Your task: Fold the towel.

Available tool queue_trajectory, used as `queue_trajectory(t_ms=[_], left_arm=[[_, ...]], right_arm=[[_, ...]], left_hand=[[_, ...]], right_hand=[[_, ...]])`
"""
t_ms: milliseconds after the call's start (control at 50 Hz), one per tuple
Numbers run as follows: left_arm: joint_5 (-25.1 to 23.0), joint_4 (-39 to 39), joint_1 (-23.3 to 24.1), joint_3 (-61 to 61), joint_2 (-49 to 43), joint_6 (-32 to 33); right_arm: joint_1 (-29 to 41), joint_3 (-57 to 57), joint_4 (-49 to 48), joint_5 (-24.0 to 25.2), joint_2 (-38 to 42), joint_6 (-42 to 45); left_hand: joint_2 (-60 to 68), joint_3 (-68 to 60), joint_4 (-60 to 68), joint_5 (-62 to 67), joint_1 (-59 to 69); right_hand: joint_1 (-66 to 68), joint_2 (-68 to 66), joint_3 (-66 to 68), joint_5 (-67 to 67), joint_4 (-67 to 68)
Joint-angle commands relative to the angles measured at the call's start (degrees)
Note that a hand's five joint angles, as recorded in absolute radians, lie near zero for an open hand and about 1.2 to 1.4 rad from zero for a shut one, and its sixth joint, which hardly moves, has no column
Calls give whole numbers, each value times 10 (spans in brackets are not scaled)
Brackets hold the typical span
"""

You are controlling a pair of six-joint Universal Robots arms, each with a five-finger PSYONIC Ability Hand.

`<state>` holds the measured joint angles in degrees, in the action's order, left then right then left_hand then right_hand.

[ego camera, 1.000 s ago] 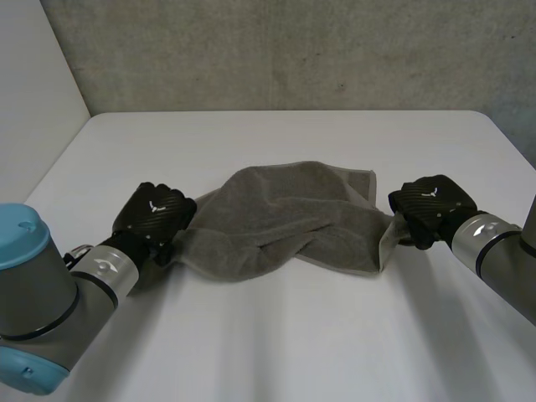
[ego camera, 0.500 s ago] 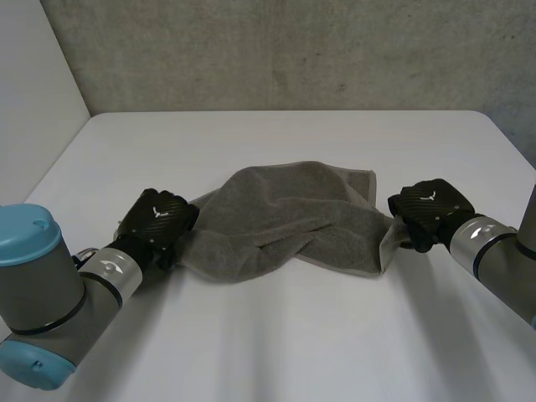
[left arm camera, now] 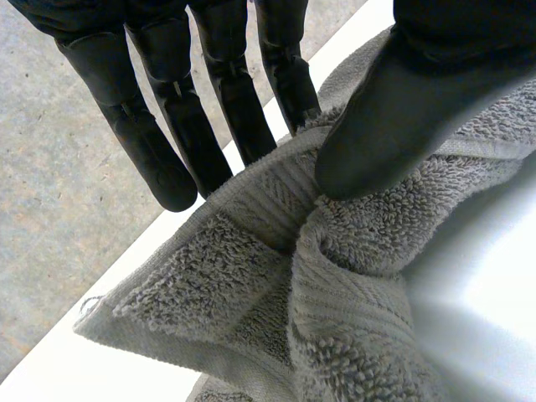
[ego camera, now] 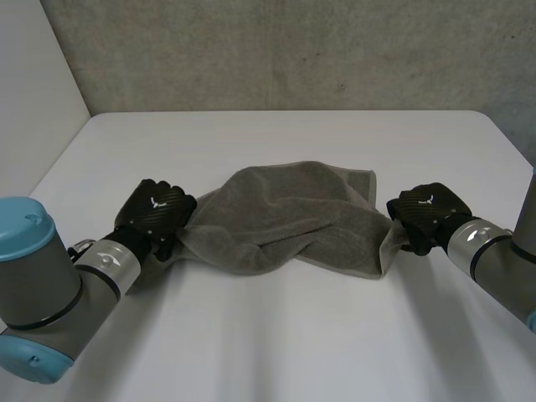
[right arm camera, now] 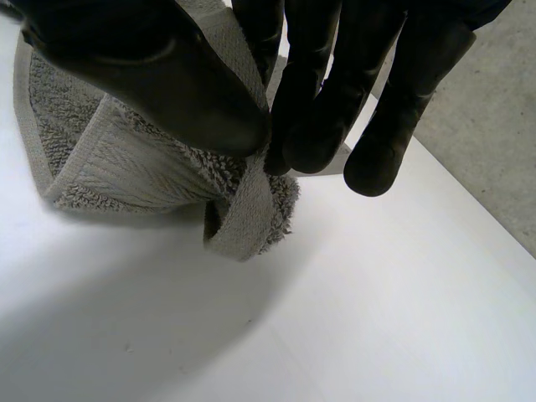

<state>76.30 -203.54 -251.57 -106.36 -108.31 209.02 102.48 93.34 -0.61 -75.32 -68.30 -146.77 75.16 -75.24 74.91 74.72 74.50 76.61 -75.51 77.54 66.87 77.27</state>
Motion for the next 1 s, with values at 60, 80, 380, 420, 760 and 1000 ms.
queue_trajectory(t_ms=[60,80,380,420,760,1000], left_arm=[[0,1,0,-2,1,0],[0,1,0,-2,1,0],[3,0,-24,31,84,-1],[4,-1,-31,35,111,-4],[9,66,-81,118,298,-79],[9,162,-75,114,123,-85]], right_arm=[[1,0,1,0,0,0],[1,0,1,0,0,0],[-7,-8,-17,-2,-98,-10],[-11,-8,-19,-2,-136,-11],[-82,-145,67,22,-363,-76],[-105,-182,183,77,-157,-55]], left_hand=[[-44,45,-42,-140,-37],[-44,45,-41,-140,-37],[48,-48,51,-47,55],[48,-48,51,-47,55],[48,-48,51,-47,55],[48,-48,51,-47,55]], right_hand=[[34,-45,25,31,27],[34,-45,25,31,27],[34,-45,25,31,27],[34,-45,25,31,27],[34,-45,25,31,27],[34,-45,25,31,27]])
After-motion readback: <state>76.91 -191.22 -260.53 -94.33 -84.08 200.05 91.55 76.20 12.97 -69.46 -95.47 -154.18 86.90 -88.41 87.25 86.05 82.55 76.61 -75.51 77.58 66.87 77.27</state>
